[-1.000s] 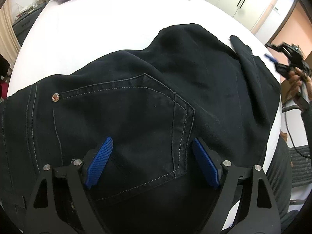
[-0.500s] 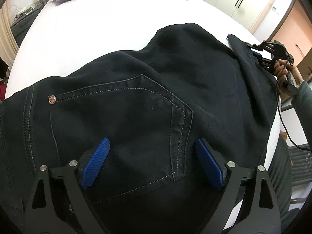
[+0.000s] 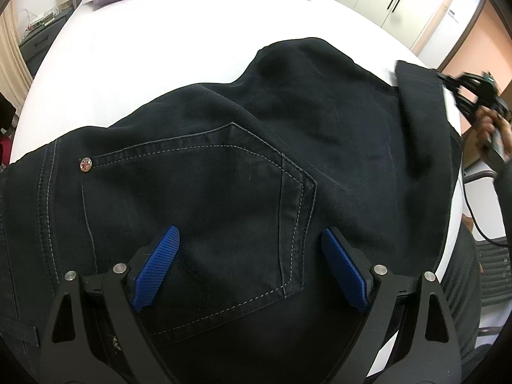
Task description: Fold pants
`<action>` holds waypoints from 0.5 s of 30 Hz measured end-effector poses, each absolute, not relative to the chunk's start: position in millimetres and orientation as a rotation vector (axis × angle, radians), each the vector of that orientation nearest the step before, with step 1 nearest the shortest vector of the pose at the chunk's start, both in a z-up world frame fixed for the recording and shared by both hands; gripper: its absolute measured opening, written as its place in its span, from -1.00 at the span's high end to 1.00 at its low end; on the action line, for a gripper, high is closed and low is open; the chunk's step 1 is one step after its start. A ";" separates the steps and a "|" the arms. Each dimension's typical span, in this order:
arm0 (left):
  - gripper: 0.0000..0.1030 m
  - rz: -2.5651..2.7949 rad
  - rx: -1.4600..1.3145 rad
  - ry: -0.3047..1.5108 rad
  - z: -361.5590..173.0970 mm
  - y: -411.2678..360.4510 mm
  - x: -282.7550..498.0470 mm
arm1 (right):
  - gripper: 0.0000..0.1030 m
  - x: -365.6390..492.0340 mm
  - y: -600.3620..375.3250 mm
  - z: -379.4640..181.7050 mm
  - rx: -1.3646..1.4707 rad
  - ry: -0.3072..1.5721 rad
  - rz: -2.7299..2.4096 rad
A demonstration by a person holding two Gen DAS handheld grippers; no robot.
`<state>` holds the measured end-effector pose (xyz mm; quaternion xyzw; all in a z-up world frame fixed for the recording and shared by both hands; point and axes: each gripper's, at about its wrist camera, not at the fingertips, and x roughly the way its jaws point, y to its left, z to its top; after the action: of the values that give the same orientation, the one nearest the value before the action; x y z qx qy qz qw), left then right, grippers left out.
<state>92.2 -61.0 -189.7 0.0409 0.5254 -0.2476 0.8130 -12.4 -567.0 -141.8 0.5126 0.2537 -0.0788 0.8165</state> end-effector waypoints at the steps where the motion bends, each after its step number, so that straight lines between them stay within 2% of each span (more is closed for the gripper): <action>1: -0.77 -0.526 0.090 1.122 -189.8 -62.4 92.4 | 0.92 -27.6 -567.4 -138.5 1.109 0.507 -0.176; 5: -0.77 -0.518 0.080 1.125 -190.3 -65.6 94.2 | 0.92 -76.4 -568.1 -144.2 1.163 0.424 -0.251; 10: -0.78 -0.504 0.095 1.132 -190.0 -68.8 94.9 | 0.92 -120.7 -568.9 -185.2 1.249 0.424 -0.370; 15: -0.78 -0.488 0.102 1.135 -190.8 -71.7 96.1 | 0.93 -130.4 -573.4 -207.6 1.324 0.394 -0.402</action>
<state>96.1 -71.7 -190.8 0.0480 0.5318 -0.2285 0.8141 -130.4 -573.4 -207.6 0.6062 0.1804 -0.1842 0.7524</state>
